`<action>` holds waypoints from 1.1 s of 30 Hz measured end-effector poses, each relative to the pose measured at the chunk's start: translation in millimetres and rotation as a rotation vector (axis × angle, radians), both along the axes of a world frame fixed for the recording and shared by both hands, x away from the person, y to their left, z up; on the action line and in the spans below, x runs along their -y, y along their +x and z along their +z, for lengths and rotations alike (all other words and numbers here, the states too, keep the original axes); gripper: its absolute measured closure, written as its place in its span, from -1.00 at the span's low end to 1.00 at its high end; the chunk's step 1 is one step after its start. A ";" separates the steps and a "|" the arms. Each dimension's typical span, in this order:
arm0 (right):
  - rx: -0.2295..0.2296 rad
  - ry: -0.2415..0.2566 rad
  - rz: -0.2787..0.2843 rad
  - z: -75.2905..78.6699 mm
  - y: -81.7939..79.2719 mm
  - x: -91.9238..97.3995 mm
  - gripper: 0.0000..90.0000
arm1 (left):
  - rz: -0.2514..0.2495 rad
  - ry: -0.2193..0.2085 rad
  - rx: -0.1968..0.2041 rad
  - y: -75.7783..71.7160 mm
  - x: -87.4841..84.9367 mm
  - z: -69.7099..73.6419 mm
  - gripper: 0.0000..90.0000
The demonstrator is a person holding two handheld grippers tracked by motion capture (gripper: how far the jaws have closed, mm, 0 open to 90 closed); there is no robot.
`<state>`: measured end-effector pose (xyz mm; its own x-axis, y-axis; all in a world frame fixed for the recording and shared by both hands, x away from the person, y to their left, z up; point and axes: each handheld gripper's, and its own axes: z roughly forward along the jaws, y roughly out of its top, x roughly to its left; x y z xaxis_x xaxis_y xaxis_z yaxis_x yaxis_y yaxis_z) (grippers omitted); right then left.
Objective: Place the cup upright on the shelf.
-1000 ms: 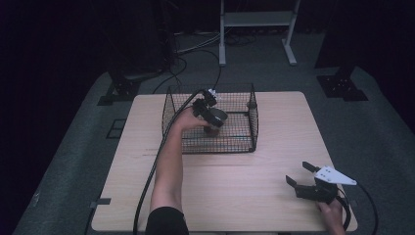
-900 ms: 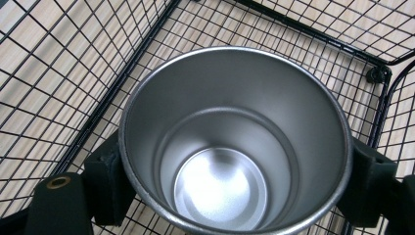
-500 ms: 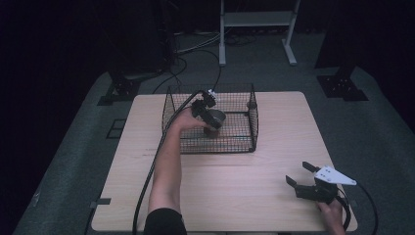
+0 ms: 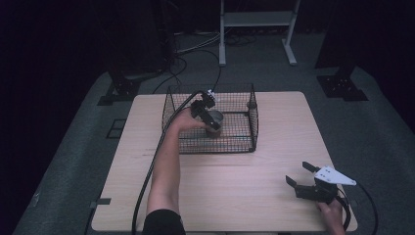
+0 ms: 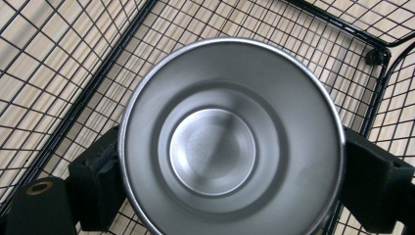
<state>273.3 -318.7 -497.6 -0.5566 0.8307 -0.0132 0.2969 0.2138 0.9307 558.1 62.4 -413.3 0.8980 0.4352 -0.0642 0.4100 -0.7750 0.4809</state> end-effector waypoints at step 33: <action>-0.003 -0.006 -0.002 0.0 -0.1 -0.9 -0.70 | 0.032 -0.063 0.050 -10.9 -6.7 26.2 -0.84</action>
